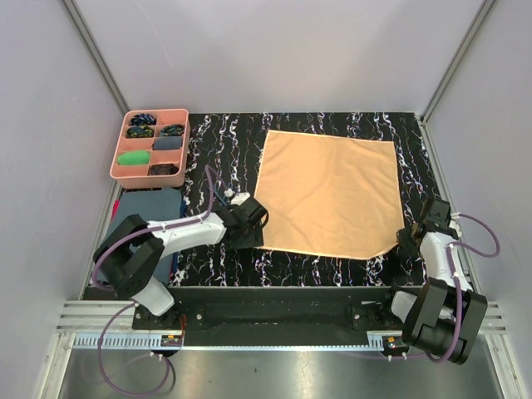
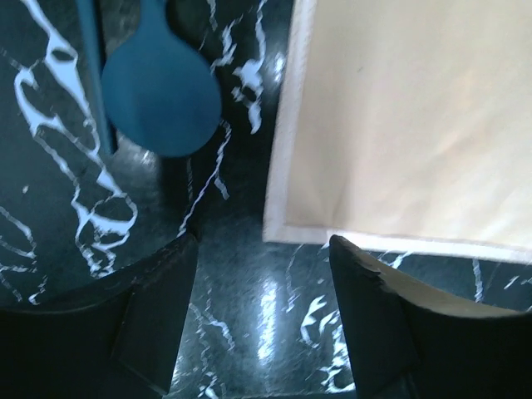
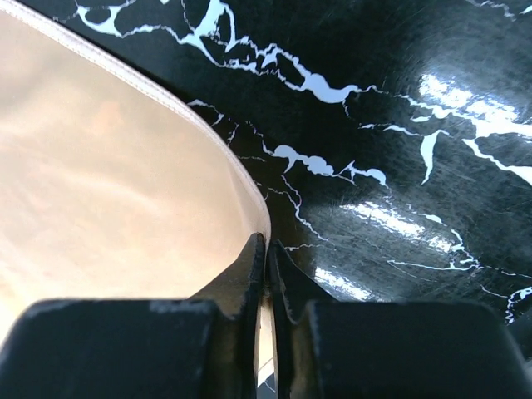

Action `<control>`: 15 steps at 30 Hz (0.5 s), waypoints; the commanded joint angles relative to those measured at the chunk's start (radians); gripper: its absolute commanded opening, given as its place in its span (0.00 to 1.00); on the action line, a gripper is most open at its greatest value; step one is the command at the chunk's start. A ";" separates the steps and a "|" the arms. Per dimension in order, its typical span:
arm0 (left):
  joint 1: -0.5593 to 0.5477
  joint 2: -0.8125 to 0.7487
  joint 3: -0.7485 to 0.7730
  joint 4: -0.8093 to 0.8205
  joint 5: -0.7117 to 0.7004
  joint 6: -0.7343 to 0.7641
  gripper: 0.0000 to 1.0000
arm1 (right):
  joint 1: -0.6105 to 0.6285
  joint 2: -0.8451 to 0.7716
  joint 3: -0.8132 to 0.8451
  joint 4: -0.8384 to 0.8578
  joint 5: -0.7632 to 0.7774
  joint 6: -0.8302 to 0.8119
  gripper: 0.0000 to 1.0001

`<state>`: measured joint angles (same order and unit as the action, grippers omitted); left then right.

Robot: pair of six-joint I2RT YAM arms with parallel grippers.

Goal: Fold the napkin into a case and place the utensils inside
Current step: Fold and flatten the napkin at the center of the board.

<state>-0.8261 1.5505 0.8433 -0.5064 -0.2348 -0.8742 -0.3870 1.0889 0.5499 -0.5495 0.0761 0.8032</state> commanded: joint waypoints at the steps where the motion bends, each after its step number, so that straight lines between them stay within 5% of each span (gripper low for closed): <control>1: -0.004 0.060 0.071 0.019 -0.046 -0.066 0.68 | -0.001 -0.008 -0.001 0.033 -0.041 -0.030 0.11; 15: -0.027 0.140 0.043 -0.014 -0.038 -0.158 0.55 | -0.001 -0.043 -0.005 0.023 -0.021 -0.019 0.33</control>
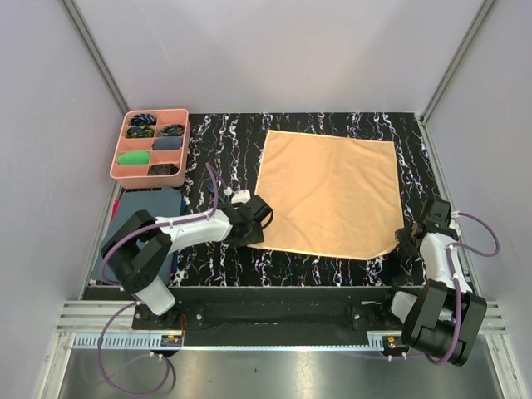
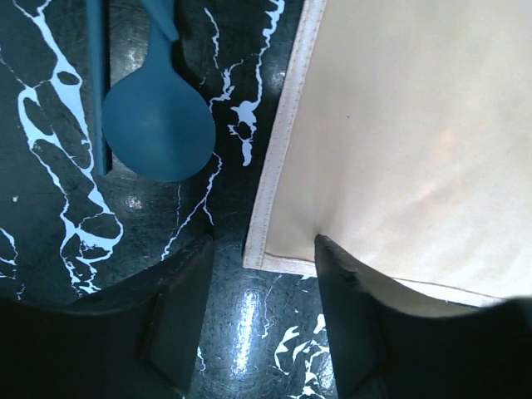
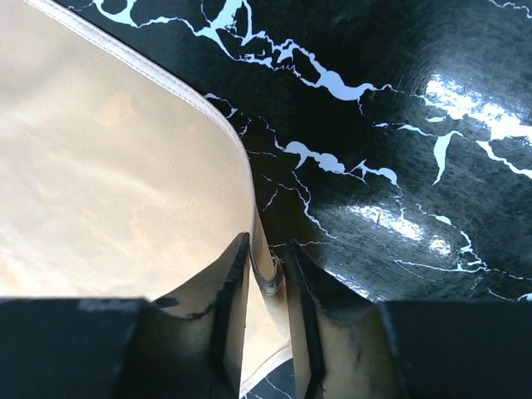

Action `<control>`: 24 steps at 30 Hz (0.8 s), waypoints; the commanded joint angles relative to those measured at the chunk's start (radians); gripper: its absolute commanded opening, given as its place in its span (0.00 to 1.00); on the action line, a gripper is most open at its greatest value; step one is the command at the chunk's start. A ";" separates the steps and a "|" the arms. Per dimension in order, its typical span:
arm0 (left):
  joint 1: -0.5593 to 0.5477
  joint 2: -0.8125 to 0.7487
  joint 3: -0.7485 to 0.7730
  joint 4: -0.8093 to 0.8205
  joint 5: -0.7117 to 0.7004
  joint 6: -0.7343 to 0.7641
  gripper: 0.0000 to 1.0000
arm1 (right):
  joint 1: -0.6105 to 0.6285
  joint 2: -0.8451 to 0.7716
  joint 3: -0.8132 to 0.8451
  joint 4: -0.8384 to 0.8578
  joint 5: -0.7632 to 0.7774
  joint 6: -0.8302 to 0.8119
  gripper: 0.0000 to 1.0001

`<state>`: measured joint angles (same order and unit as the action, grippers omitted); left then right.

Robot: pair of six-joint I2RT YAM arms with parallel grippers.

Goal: Fold the napkin into a case and place the utensils inside
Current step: Fold and flatten the napkin at the center of the board.

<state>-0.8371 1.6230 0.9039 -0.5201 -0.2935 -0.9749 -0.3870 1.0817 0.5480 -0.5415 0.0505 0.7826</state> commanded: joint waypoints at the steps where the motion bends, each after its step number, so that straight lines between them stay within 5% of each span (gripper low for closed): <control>1: -0.017 0.074 -0.017 -0.003 0.022 -0.064 0.53 | -0.001 -0.043 -0.002 0.012 0.006 0.004 0.36; 9: -0.040 0.057 -0.042 0.003 -0.002 -0.067 0.40 | -0.001 -0.075 0.046 -0.097 0.061 0.000 0.92; 18: -0.042 -0.037 -0.117 0.172 0.037 0.024 0.07 | -0.001 -0.020 0.049 -0.189 -0.015 0.038 1.00; 24: -0.040 -0.139 -0.103 0.170 -0.010 0.142 0.00 | -0.001 0.009 0.050 -0.244 -0.012 0.037 0.97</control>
<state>-0.8700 1.5585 0.8078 -0.3698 -0.3073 -0.9234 -0.3870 1.0912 0.5671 -0.7319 0.0486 0.8062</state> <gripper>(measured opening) 0.009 0.990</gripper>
